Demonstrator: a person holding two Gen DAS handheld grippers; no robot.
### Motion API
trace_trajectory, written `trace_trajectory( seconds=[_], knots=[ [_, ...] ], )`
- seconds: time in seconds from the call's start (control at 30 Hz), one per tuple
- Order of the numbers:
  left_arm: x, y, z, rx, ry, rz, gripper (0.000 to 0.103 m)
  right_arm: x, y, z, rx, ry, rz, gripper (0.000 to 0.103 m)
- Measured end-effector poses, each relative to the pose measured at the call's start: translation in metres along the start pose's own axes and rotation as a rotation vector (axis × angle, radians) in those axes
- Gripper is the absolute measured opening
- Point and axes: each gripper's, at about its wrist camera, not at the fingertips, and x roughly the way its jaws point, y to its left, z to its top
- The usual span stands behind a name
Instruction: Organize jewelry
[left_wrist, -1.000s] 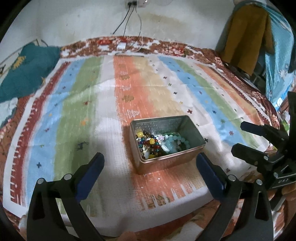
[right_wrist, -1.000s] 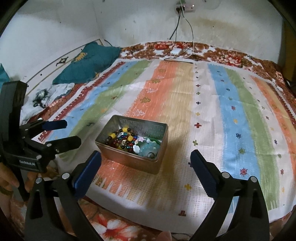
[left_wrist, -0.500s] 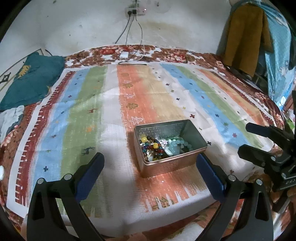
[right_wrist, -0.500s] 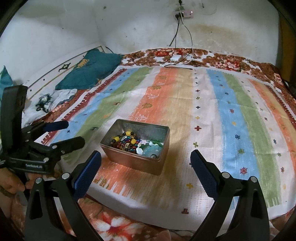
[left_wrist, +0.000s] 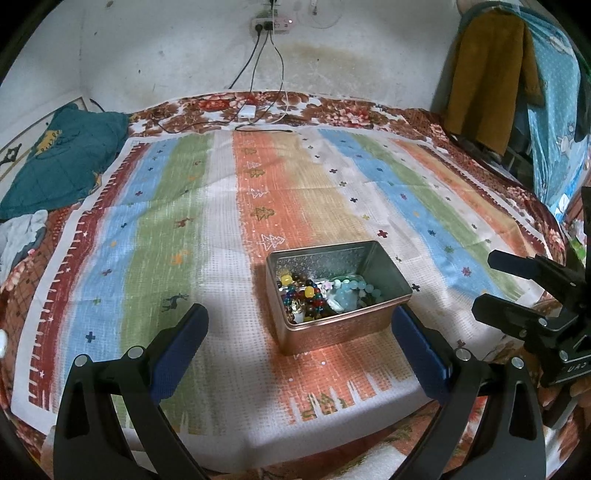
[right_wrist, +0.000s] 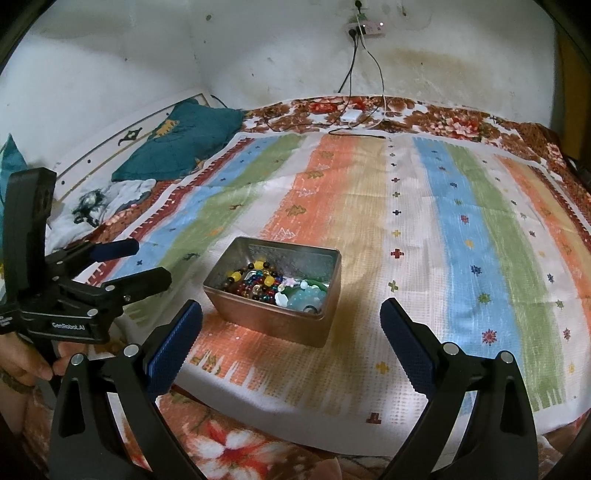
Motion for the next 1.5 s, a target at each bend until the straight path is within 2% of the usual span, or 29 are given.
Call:
trace_trajectory(
  seconds=[1.5],
  knots=[
    [-0.0009, -0.0079, -0.0011, 0.024, 0.005, -0.002, 0.097, 0.0044, 0.0018, -0.0026, -0.008, 0.016, -0.011, 0.098]
  ],
)
